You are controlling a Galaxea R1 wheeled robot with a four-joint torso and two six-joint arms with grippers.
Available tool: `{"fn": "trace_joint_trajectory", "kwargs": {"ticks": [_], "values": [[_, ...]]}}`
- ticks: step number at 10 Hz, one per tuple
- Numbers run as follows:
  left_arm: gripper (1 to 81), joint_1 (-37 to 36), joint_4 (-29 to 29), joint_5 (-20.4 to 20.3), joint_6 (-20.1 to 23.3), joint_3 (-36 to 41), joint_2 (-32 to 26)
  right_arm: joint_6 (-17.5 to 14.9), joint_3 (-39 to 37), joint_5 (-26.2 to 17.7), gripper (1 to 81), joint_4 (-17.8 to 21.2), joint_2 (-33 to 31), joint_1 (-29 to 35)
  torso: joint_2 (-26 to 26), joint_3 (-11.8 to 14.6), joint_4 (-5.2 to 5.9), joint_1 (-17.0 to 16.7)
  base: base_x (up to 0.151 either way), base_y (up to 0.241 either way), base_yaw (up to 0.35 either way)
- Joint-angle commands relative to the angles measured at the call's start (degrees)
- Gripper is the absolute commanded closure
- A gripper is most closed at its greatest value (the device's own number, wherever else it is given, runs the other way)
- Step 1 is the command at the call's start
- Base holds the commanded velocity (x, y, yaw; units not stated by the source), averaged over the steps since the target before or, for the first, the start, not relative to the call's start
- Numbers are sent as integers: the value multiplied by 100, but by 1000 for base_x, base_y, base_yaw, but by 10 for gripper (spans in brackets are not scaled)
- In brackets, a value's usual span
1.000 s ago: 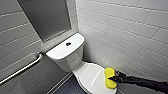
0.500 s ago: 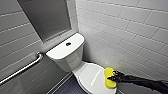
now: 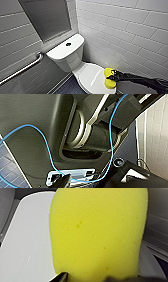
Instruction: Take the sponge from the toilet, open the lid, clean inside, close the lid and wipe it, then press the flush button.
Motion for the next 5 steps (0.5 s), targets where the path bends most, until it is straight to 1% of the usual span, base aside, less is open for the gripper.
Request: {"fn": "trace_joint_trajectory", "kwargs": {"ticks": [1,5], "values": [[10,252,7,464,9,111,-86,-45,253,482,10,-338,246,279,0,0,0,0,0,0,0],[10,251,16,473,9,119,-86,-36,350,631,10,-329,176,58,-7,6,-2,-9,0,0,0]]}}
